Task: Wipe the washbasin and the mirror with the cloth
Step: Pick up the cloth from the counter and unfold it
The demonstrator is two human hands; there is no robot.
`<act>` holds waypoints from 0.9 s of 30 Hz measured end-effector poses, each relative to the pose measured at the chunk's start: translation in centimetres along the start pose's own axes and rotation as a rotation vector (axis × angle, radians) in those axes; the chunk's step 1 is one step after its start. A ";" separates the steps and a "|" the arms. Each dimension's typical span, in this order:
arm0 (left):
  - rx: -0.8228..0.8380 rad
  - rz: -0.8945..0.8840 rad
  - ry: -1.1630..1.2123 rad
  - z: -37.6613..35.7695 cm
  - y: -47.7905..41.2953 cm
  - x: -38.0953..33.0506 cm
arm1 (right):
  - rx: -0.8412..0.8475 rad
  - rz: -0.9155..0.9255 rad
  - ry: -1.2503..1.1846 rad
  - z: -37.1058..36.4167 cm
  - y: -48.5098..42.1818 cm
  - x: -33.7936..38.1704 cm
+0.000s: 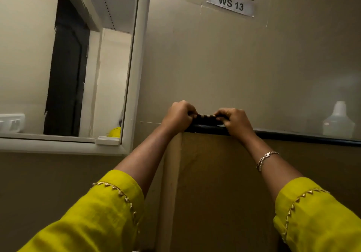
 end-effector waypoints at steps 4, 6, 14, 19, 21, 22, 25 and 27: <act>-0.125 0.020 0.031 2.1 0.2 0.8 | -0.072 0.092 -0.016 -0.2 -0.8 2.1; -0.198 0.027 0.058 3.7 0.7 1.5 | -0.091 0.144 -0.015 -0.4 -1.4 3.7; -0.365 0.118 0.201 10.3 3.6 5.2 | -0.059 0.263 -0.144 -2.9 -3.8 10.9; -0.376 0.250 0.335 14.4 6.0 8.5 | 0.043 0.329 -0.258 -5.6 -4.0 16.1; -0.345 0.286 0.317 15.9 7.4 9.8 | 0.106 0.328 -0.320 -7.1 -3.6 18.0; -0.317 0.303 0.310 16.6 8.2 10.4 | 0.134 0.319 -0.356 -7.9 -3.3 18.7; -0.213 0.346 0.329 17.9 10.8 12.0 | 0.227 0.266 -0.483 -10.5 -2.2 20.2; -0.160 0.393 0.336 18.7 13.0 13.1 | 0.308 0.215 -0.623 -12.5 -1.1 21.1</act>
Point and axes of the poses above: each hand's wrist, its own y-axis away from the middle knuckle, its own z-axis out of the back of the hand, x = y × z, the point moved 5 cm from there along -y, towards the middle knuckle, and after that the axes turned 14 degrees about -y, right-handed, at the moved point
